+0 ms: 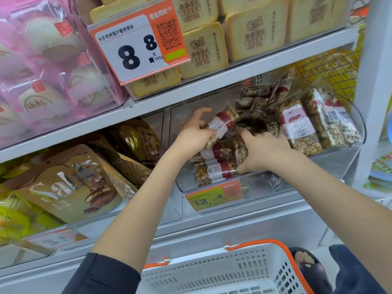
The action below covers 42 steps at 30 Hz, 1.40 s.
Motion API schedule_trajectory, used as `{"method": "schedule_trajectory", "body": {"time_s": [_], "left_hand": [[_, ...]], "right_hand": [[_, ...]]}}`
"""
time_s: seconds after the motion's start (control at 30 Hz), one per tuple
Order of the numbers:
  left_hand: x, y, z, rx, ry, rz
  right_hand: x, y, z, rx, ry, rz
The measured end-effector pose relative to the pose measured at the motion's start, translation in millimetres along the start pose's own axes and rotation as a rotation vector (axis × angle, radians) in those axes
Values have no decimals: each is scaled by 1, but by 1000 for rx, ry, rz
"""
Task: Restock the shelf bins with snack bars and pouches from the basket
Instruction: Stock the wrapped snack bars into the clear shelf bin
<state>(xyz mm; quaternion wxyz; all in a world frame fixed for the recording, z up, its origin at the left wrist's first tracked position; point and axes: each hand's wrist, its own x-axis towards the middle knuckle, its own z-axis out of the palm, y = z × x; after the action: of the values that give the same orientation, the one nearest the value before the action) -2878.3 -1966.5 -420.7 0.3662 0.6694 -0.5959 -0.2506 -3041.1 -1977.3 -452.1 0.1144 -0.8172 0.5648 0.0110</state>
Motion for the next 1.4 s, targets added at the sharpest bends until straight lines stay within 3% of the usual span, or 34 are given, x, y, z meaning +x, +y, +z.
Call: {"method": "schedule_trajectory", "body": {"time_s": [0.13,0.27,0.33,0.43,0.53,0.6,0.77,0.87,0.93,1.0,1.1,1.17,1.4], "left_hand": [[-2,4,0,-109,-37,-36],[-6,11,-11,-382,75,-95],[-10,8,-16,-254,56,0],[-16,4,-32,172,-234,122],[-12,11,-41,347,-545,21],[-5,8,-32,517,-670,-5],[12,-14,-12,767,-576,98],[7,-19,-3,946,-412,201],[-2,-24,6,929,-307,335],[-13,-24,12,788,-330,401],[-19,-22,16,867,-413,372],[-18,-23,15,972,-379,336],[-17,-27,15,901,-249,213]], "right_hand": [[2,0,-1,94,218,19],[4,8,-8,381,402,1],[6,11,-10,468,441,-21],[11,14,-13,582,408,-26],[15,18,-17,642,367,18],[15,17,-17,642,362,28],[17,16,-15,653,345,19],[16,17,-15,659,343,9],[16,17,-15,660,345,3],[15,17,-14,666,349,-4],[15,17,-14,657,346,-9],[14,17,-15,651,344,-9],[12,19,-17,685,321,-30]]}}
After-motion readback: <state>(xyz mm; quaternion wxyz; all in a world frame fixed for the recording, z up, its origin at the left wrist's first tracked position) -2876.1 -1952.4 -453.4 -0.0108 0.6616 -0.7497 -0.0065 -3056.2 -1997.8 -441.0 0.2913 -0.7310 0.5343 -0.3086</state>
